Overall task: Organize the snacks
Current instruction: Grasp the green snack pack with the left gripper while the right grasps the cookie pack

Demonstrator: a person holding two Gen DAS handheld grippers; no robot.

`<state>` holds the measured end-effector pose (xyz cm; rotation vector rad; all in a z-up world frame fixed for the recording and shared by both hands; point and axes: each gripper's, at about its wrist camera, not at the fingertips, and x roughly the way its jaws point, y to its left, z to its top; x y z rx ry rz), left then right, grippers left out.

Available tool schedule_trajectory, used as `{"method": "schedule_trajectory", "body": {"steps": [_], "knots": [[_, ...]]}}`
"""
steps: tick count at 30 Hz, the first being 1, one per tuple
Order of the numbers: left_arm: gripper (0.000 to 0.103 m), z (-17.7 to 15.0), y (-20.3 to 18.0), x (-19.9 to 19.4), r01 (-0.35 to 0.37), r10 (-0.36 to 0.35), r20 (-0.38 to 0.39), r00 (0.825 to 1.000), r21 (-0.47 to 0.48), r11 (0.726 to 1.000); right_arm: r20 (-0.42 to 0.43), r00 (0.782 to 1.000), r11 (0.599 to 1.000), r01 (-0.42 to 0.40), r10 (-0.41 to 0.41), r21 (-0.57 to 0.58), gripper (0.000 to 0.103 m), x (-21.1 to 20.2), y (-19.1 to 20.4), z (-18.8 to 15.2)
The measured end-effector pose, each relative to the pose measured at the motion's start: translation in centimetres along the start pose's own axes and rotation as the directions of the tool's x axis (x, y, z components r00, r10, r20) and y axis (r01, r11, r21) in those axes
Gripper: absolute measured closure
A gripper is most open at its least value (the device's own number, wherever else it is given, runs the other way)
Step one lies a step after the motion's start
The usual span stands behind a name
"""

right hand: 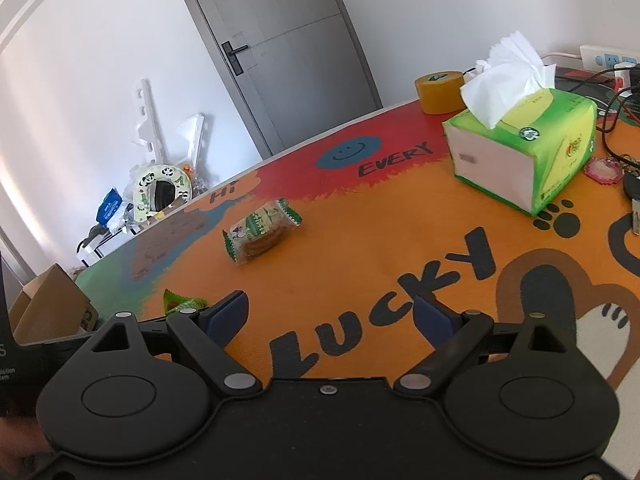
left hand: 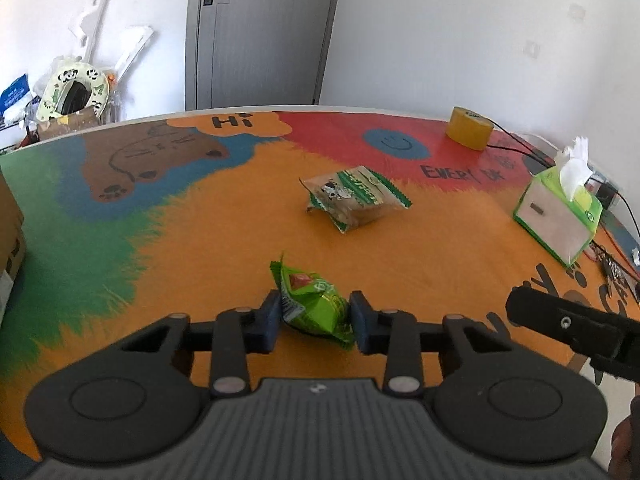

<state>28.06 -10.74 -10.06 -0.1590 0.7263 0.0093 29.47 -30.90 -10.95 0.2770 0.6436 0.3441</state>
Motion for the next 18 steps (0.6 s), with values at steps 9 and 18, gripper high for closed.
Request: {"method": "schedule_trajectory", "body": {"steps": [9,18], "knots": [[0.070,1.2,2.1,-1.4,-0.045,0.046,0.055,0.997,-0.025,0.999,0.004,0.999,0.999,-0.037,0.037,-0.005,0.013,1.7,1.5,1.0],[0.070,2.8,4.3,-1.7,-0.082,0.086,0.095,0.992,-0.040,0.996,0.012,0.998,0.995,-0.065,0.067,-0.080,0.012,4.1,4.1,2.7]]}}
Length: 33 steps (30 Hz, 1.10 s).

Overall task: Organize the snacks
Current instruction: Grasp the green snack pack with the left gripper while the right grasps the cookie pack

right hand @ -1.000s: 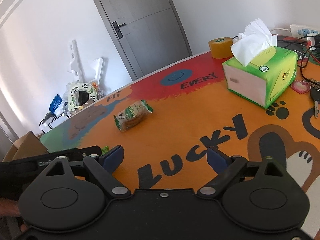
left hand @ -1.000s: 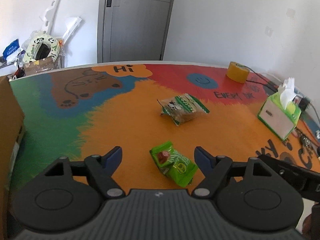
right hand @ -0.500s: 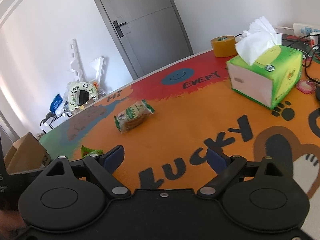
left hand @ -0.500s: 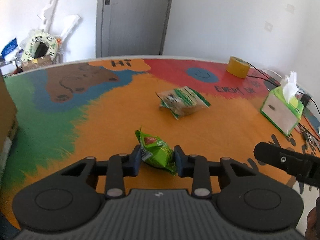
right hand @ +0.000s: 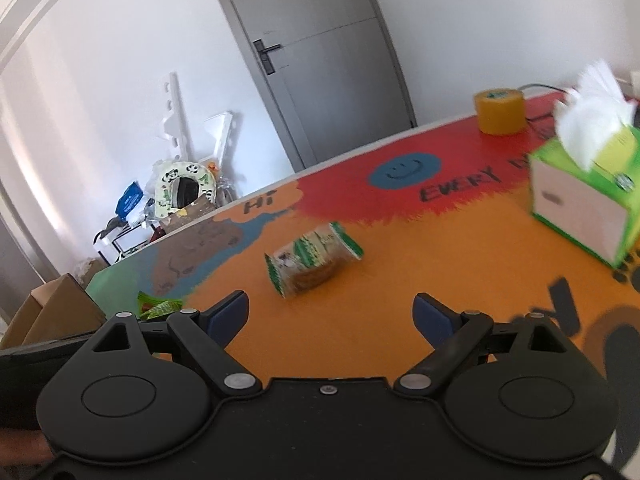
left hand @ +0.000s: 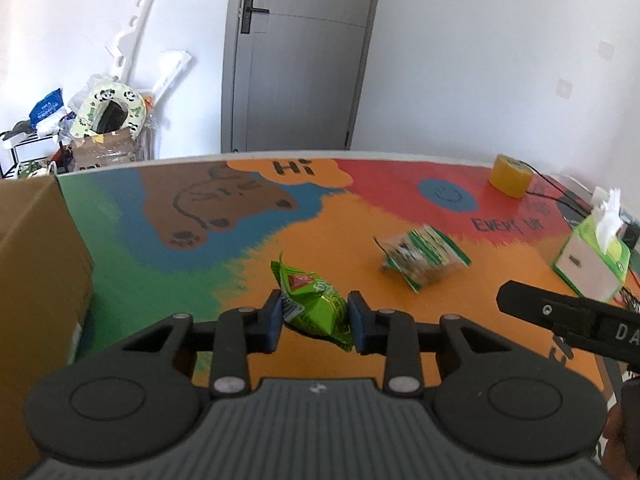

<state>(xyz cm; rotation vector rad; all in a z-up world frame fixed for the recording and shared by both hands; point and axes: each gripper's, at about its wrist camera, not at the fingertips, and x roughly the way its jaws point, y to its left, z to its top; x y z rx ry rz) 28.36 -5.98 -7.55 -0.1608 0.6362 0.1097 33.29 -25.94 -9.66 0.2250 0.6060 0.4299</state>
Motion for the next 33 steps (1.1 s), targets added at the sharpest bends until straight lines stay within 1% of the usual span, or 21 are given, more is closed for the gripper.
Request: {"method": "schedule_trajectory", "body": {"steps": [4,6,10,14,19,26,33], "knots": [[0.070,0.7,1.0,0.0,-0.011,0.011,0.017,1.000,-0.016,1.000,-0.004,1.000,1.000,-0.014,0.014,-0.024,0.007,1.6,1.0,1.0],[0.070,1.0,1.4,0.1,-0.017,0.017,0.025,1.000,-0.020,1.000,-0.005,1.000,0.999,-0.023,0.022,-0.039,0.000,2.4,1.4,1.5],[0.070,1.5,2.1,0.6,-0.031,0.031,0.026,0.999,-0.023,0.999,-0.017,1.000,0.997,-0.020,0.019,-0.074,0.000,4.1,2.0,2.3],[0.070,1.7,2.6,0.9,-0.041,0.042,0.022,0.999,-0.030,0.999,-0.019,1.000,0.993,-0.002,0.000,-0.116,0.000,5.6,2.4,2.9],[0.070,1.7,3.1,1.3,-0.057,0.058,0.014,0.998,-0.034,0.998,-0.048,0.999,0.984,0.018,-0.027,-0.176,0.000,7.6,2.9,3.1],[0.070,1.5,3.2,2.4,-0.075,0.075,-0.003,0.997,-0.044,0.996,-0.073,0.996,0.977,0.033,-0.050,-0.211,0.000,9.6,3.0,3.1],[0.070,1.2,3.4,2.4,-0.083,0.082,-0.013,0.997,-0.038,0.996,-0.094,0.994,0.972,0.038,-0.061,-0.232,0.001,11.4,2.7,3.0]]}}
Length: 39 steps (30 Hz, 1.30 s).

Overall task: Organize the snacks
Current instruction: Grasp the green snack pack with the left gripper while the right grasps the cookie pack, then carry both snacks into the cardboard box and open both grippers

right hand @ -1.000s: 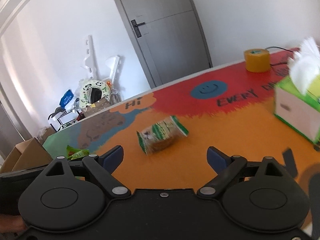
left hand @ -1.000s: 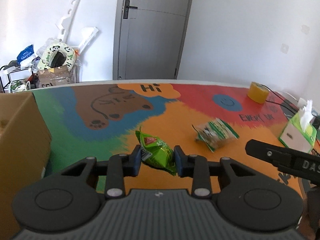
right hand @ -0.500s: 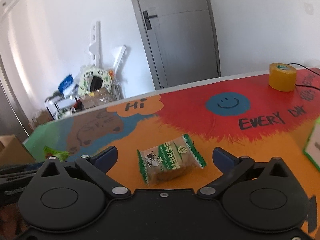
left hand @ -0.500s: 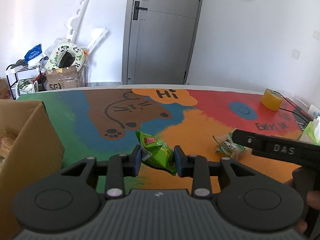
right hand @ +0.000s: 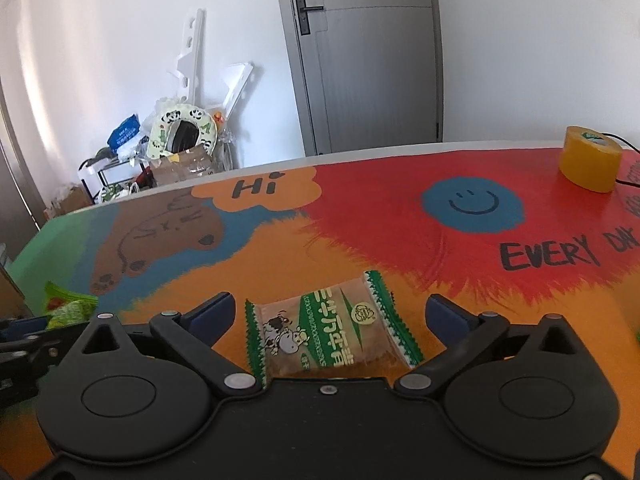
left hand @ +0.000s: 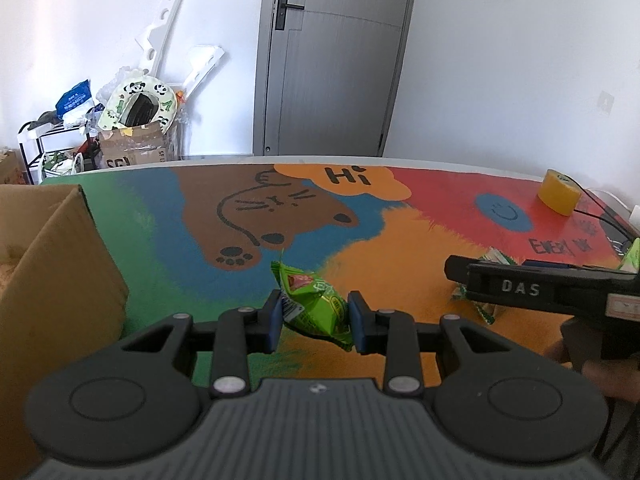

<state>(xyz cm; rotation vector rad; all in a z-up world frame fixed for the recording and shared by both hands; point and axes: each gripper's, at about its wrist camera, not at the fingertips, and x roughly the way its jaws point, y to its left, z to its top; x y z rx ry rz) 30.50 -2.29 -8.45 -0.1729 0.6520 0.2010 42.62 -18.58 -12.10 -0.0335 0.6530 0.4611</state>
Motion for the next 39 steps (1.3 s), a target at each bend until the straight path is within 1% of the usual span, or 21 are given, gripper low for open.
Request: {"method": "schedule_trajectory", "body": {"steps": [1,3,5,6,7,8,9,14,20,28,39], "knots": [[0.070,0.0,0.0,0.0,-0.002,0.002,0.000,1.000,-0.001,1.000,-0.006,1.000,1.000,0.001,-0.001,0.001,0.001,0.2,0.0,0.0],[0.070,0.0,0.1,-0.1,-0.003,0.003,-0.001,1.000,-0.003,1.000,0.001,1.000,1.000,-0.003,0.003,-0.014,0.016,-0.1,0.1,0.0],[0.070,-0.1,0.0,-0.2,-0.002,0.002,-0.004,1.000,-0.004,1.000,-0.005,1.000,0.999,0.019,-0.019,-0.050,0.024,-0.4,0.4,-0.1],[0.070,-0.2,0.0,-0.4,0.001,-0.001,-0.003,1.000,-0.003,1.000,-0.005,1.000,0.999,0.011,-0.011,-0.049,0.032,-0.6,0.3,-0.2],[0.070,-0.3,-0.1,-0.6,0.003,-0.003,0.000,1.000,0.001,1.000,-0.002,1.000,0.999,0.000,0.000,-0.038,0.038,-0.9,0.2,-0.2],[0.070,-0.3,-0.2,-0.7,0.004,-0.004,0.001,1.000,0.003,1.000,-0.002,1.000,1.000,-0.009,0.009,-0.026,0.046,-1.3,0.0,-0.2],[0.070,-0.4,-0.2,-1.0,0.006,-0.006,0.001,1.000,0.004,1.000,0.000,1.000,1.000,-0.008,0.008,-0.021,0.051,-1.7,-0.1,-0.3],[0.070,-0.4,-0.1,-2.0,0.014,-0.014,0.010,1.000,0.002,1.000,-0.004,1.000,1.000,-0.011,0.011,-0.022,0.053,-3.1,0.0,-1.2],[0.070,-0.8,-0.3,-3.4,0.026,-0.026,0.018,0.999,0.001,1.000,0.004,1.000,1.000,0.001,-0.001,0.020,0.053,-5.0,-0.1,-2.5],[0.070,-1.1,-0.3,-5.6,0.040,-0.040,0.044,0.998,-0.002,0.999,0.034,0.999,0.998,0.019,-0.021,0.058,0.053,-7.7,0.1,-3.4],[0.070,-1.3,-0.1,-9.7,0.069,-0.070,0.104,0.992,0.006,0.998,0.125,0.992,0.997,0.000,-0.010,0.083,0.053,-13.1,1.6,-3.9]]}}
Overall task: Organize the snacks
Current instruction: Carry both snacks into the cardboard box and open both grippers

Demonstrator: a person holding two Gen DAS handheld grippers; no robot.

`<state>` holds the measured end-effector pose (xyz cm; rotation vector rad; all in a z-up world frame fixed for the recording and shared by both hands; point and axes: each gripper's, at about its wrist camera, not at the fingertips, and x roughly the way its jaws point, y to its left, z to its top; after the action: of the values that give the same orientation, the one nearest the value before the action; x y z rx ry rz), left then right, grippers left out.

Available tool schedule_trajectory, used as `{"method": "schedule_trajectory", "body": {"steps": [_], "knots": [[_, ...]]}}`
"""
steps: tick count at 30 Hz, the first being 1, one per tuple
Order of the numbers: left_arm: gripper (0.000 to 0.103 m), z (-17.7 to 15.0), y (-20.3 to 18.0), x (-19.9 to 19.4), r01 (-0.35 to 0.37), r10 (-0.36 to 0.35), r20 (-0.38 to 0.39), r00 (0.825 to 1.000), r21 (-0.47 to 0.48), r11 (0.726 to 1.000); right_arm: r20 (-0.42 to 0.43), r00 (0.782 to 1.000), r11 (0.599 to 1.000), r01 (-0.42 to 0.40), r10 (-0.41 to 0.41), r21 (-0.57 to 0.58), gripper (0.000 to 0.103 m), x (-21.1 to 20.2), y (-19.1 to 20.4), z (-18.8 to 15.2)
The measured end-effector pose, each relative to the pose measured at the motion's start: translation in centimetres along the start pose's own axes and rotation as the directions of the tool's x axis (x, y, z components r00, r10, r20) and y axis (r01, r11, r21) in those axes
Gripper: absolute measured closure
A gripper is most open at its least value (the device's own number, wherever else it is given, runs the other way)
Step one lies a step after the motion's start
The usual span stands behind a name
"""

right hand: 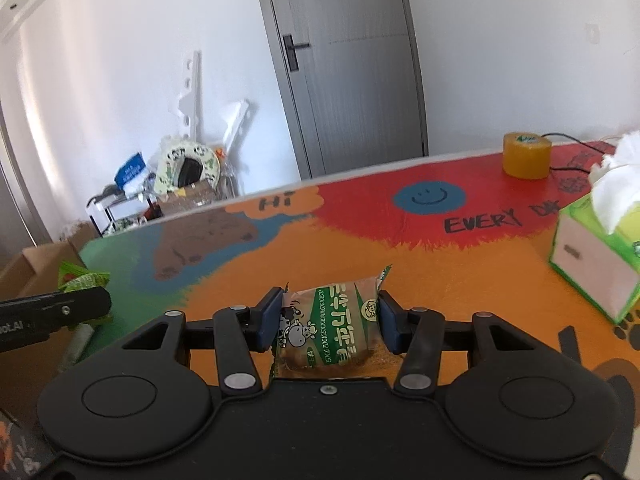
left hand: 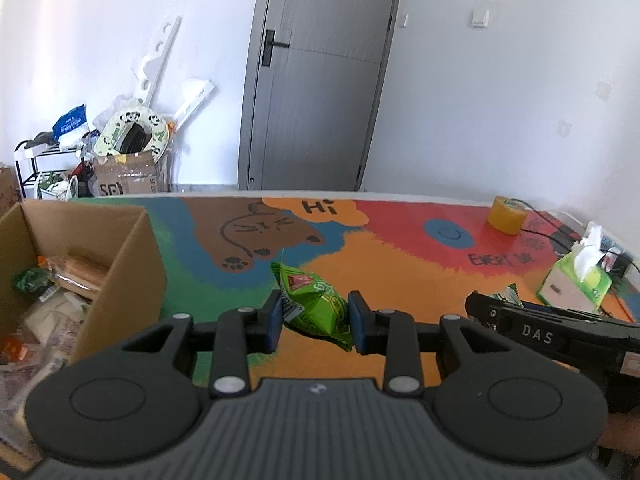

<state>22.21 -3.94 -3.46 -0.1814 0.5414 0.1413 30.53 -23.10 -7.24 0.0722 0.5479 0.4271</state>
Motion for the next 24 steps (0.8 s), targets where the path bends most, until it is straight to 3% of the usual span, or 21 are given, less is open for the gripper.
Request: {"method": "schedule_trajectory", "body": {"steps": [15,24], "knots": [[0.070,1.1,1.0,-5.4,0.029,-0.030,0.088,0.996,0.021,0.999,0.107,0.992,0.997,-0.071,0.071,0.001,0.053,-5.2,2.7,0.7],[0.070,2.0,3.2,-8.6,0.011,-0.011,0.150,0.989,-0.001,1.000,0.155,0.977,0.989,-0.140,0.145,-0.045,0.053,-6.7,5.7,1.7]]}}
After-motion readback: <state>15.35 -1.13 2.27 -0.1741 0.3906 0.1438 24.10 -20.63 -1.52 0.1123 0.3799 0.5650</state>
